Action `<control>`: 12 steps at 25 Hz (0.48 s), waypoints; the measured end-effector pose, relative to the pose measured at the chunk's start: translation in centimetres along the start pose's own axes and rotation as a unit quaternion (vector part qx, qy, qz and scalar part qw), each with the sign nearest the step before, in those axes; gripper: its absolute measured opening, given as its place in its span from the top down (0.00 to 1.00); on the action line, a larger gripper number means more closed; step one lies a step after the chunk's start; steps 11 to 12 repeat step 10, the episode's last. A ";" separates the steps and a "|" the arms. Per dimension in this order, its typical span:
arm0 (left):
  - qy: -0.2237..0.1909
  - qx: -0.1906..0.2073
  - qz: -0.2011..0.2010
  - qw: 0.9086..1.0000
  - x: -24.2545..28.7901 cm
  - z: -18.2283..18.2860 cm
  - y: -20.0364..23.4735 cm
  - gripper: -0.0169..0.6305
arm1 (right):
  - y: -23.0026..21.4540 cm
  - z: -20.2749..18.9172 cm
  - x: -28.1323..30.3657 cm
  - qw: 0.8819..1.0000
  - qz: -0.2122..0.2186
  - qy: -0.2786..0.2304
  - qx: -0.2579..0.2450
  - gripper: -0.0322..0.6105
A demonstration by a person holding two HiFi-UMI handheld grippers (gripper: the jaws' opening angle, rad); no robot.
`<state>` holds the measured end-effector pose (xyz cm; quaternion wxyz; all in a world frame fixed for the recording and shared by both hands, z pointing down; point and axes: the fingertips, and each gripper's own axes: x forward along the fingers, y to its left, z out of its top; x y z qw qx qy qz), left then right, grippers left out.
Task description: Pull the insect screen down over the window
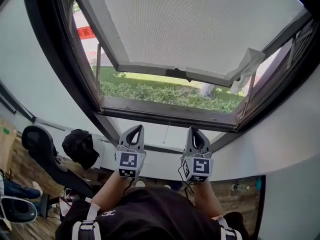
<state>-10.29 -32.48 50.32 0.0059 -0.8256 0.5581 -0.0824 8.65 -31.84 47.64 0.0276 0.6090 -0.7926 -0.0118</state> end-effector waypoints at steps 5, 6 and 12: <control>-0.001 0.010 -0.002 1.000 -0.2 0.1 -0.3 0.95 | 0.0 -0.5 -0.1 1.000 -0.002 0.003 0.001 0.95; -0.001 0.014 -0.003 1.000 -0.1 0.1 -0.4 0.95 | 0.0 -0.6 -0.1 1.000 -0.002 0.004 0.001 0.95; 0.001 0.041 -0.002 0.999 0.1 0.1 -0.5 0.95 | 0.4 -0.5 0.1 1.000 0.002 0.003 0.001 0.95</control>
